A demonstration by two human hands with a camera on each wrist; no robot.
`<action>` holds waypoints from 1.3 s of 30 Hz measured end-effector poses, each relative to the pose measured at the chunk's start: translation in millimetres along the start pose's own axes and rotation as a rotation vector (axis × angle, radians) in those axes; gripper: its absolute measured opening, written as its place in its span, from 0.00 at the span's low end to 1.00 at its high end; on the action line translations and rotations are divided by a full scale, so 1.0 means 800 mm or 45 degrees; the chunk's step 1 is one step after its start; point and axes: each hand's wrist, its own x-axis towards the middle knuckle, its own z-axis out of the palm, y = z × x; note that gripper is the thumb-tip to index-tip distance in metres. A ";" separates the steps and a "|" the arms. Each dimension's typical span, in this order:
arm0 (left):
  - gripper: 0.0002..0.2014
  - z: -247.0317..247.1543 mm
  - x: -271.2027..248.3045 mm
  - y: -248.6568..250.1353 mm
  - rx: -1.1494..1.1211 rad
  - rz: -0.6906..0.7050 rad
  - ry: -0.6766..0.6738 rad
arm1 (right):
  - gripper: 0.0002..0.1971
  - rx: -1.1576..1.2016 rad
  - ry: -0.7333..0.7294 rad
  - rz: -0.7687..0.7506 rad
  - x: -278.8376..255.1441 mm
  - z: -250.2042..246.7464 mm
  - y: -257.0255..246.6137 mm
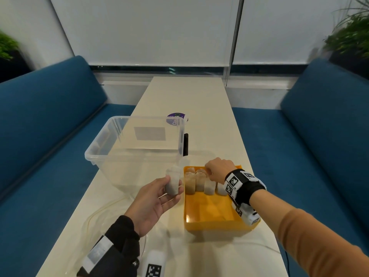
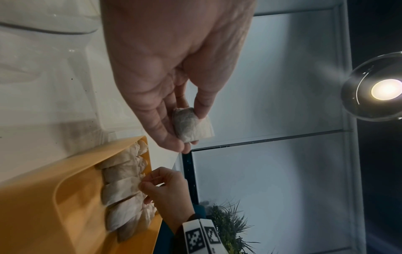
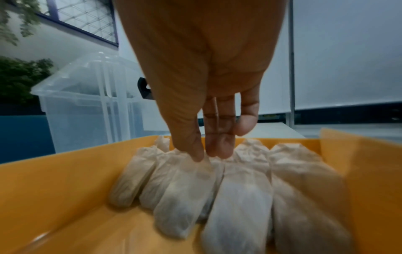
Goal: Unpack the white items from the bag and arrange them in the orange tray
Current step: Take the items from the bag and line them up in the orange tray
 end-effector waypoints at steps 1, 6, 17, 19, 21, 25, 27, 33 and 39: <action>0.16 0.000 0.000 0.000 -0.007 0.001 -0.002 | 0.09 -0.035 0.005 -0.015 0.001 -0.002 0.000; 0.16 0.002 -0.001 0.002 -0.007 0.003 -0.021 | 0.09 -0.109 0.033 -0.043 0.007 -0.008 -0.001; 0.15 0.026 0.005 0.004 0.176 0.066 -0.096 | 0.18 1.099 0.204 -0.261 -0.074 -0.082 -0.033; 0.16 0.035 0.005 0.003 0.231 0.088 -0.117 | 0.17 1.136 0.156 -0.316 -0.086 -0.089 -0.033; 0.17 0.046 0.005 0.002 0.240 0.082 -0.140 | 0.13 1.127 0.207 -0.316 -0.093 -0.093 -0.026; 0.20 0.063 0.002 0.002 0.130 -0.008 -0.192 | 0.08 1.232 0.272 -0.262 -0.108 -0.102 -0.006; 0.17 0.067 0.002 -0.002 0.172 0.040 -0.265 | 0.08 1.229 0.281 -0.242 -0.116 -0.106 0.004; 0.14 0.083 0.002 -0.014 0.492 0.288 -0.270 | 0.06 1.148 0.357 -0.240 -0.138 -0.117 0.021; 0.18 0.092 0.004 -0.027 0.711 0.306 -0.209 | 0.06 0.813 0.442 -0.138 -0.138 -0.106 0.052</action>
